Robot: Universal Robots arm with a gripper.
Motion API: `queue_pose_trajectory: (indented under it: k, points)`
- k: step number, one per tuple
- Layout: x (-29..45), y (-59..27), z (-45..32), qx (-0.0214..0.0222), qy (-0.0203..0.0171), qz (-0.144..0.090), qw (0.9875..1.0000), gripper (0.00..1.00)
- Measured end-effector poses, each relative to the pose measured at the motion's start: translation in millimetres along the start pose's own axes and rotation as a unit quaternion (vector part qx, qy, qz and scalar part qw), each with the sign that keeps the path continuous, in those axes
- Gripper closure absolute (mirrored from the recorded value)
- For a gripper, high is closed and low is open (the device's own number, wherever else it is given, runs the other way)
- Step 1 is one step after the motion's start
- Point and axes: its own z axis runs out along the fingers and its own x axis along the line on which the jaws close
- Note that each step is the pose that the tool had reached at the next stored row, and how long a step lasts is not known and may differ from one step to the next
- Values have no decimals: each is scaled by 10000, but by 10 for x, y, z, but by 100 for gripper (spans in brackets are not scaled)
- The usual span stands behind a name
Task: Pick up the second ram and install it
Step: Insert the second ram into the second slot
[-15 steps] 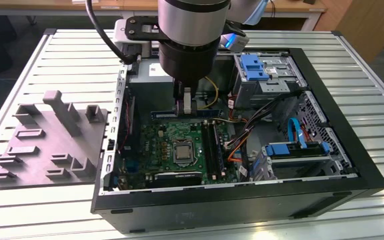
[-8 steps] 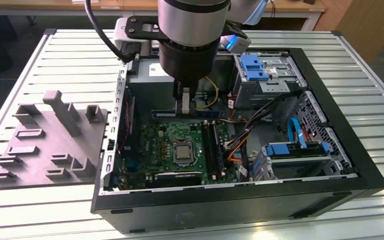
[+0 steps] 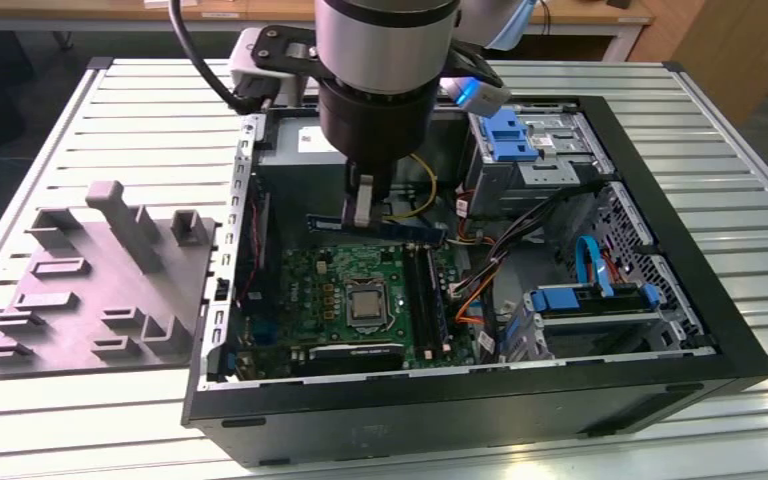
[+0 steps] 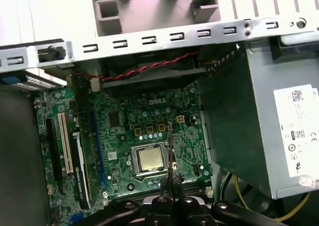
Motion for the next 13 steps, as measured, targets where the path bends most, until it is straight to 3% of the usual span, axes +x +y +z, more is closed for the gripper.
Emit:
queue_pose_trajectory:
  k: [3, 7, 13]
  points:
    - [1, 0, 4, 26, -15, 270, 9996, 89]
    - [1, 0, 11, 61, -34, 627, 9980, 89]
    - [2, -1, 18, 114, -63, 1169, 9931, 89]
